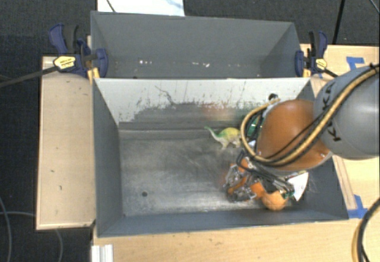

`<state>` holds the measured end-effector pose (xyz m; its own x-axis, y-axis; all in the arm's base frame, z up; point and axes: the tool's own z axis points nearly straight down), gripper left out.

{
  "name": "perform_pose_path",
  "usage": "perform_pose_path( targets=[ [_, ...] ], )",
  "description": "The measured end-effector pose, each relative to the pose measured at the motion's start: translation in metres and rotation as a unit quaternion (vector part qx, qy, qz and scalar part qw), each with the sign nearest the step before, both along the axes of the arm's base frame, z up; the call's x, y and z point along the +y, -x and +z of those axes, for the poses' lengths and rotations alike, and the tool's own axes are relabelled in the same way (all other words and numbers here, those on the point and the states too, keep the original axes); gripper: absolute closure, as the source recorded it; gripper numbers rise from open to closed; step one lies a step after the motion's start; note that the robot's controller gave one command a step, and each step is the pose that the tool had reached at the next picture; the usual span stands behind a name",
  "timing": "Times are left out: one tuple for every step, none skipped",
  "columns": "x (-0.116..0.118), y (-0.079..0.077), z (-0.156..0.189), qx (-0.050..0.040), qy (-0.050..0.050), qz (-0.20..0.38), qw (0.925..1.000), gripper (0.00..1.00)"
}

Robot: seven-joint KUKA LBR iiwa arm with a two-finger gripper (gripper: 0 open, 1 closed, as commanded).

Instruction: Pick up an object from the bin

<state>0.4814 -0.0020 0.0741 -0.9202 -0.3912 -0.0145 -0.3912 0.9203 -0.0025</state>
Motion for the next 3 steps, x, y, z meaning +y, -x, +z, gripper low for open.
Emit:
perform_pose_path(
  targets=[
    [0.0,0.0,0.0,0.0001,0.0,-0.001,1.0,1.0],
    [0.0,0.002,0.004,0.0036,0.0,-0.001,1.0,1.0],
    [0.0,0.004,0.022,0.0096,0.001,-0.002,1.0,1.0]
  ],
)
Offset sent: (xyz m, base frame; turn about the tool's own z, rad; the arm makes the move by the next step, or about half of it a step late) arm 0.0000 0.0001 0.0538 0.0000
